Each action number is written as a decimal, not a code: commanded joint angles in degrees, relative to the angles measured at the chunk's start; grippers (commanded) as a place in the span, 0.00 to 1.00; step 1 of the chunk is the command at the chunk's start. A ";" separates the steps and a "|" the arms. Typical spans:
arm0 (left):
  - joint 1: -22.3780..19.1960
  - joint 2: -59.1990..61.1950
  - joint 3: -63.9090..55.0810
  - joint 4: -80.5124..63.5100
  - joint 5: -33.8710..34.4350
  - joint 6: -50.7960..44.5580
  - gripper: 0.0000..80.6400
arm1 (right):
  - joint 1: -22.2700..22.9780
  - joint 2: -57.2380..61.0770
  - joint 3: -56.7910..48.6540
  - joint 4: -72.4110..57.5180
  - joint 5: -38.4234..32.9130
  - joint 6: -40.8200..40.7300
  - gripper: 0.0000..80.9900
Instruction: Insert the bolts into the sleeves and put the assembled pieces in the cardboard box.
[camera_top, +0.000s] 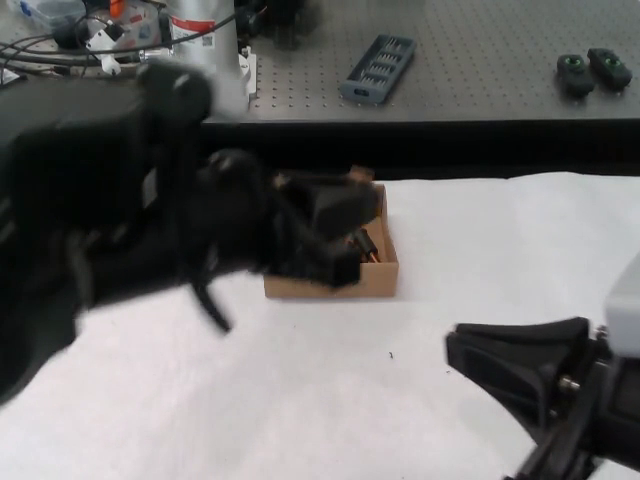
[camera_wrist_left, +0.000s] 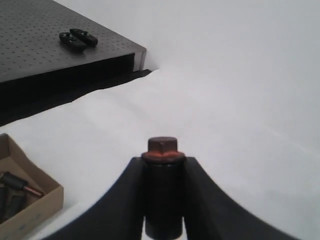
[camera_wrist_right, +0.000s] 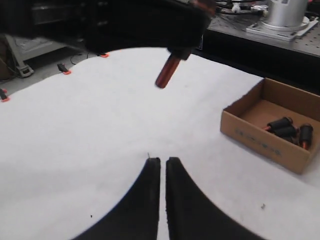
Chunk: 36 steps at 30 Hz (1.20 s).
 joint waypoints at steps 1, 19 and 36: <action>1.78 7.97 -9.26 4.91 -1.46 1.63 0.01 | -0.43 -4.52 -0.20 8.57 3.08 -0.49 0.04; 7.73 38.30 -47.92 33.35 -8.47 5.46 0.01 | -0.43 -13.54 -0.20 18.85 3.06 -0.49 0.04; 8.58 50.38 -56.46 38.23 -14.49 7.42 0.01 | -0.43 -13.52 -0.20 18.85 3.06 -0.04 0.04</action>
